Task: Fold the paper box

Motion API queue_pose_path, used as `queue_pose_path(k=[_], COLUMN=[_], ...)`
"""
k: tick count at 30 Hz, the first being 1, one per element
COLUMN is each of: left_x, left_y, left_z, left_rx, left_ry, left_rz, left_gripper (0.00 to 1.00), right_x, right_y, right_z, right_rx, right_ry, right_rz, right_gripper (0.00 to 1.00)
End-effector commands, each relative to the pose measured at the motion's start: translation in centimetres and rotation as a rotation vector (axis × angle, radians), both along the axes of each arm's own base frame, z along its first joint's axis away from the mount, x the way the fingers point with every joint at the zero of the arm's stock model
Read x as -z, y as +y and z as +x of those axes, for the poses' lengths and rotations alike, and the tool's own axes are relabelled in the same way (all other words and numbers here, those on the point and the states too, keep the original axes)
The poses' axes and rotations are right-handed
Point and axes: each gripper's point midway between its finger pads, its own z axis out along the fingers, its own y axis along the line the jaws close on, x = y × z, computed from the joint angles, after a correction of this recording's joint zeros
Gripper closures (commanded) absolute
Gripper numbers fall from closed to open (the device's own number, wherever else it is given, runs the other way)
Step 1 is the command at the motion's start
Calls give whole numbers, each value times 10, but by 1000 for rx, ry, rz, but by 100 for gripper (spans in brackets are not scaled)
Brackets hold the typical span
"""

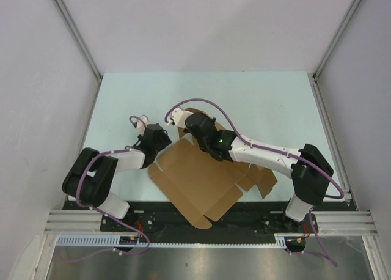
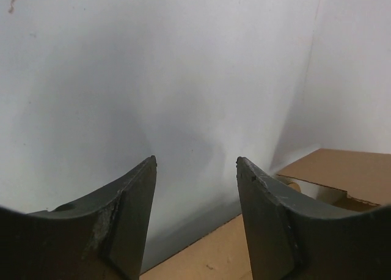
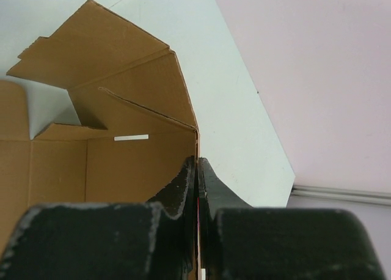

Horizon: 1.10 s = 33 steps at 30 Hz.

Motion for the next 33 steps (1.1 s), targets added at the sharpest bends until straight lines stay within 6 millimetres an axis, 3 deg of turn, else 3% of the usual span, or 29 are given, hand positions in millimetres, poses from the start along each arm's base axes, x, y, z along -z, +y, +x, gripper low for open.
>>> queue_pose_path(k=[1, 5, 8, 9, 12, 16, 19, 21, 22, 26, 33], left_x=[-12, -27, -58, -76, -107, -134, -136, -127, -138, -118, -116], left_y=[-19, -10, 9, 12, 17, 19, 11, -5, -12, -30, -60], left_z=[-3, 2, 9, 12, 17, 28, 36, 37, 41, 54, 66], left_rx=[-18, -60, -80, -56, 0, 66, 139, 228, 263, 318, 421], left_ry=[-77, -137, -219, -266, -358, -478, -501, -501, -561, -523, -536], left_rz=[-186, -178, -99, -61, 20, -5, -70, -100, -116, -170, -254], left_gripper=[39, 38, 32, 28, 24, 26, 28, 30, 31, 37, 46], right_x=[-3, -3, -6, -5, -3, 1, 2, 1, 0, -4, -5], right_y=[-2, -6, -6, -6, -6, -4, -5, -4, -4, -4, -3], right_z=[-15, -12, -12, -12, -12, -12, -11, -12, -11, -14, -16], right_rx=[-19, -8, -10, -10, -5, -7, -5, -9, -10, -16, -32], right_ry=[0, -24, -33, -31, -26, -21, -18, -19, -21, -27, -21], right_rz=[20, -15, -17, -17, -16, -18, -20, -17, -16, -13, -24], right_gripper=[100, 100, 100, 100, 100, 100, 100, 100, 100, 100, 100])
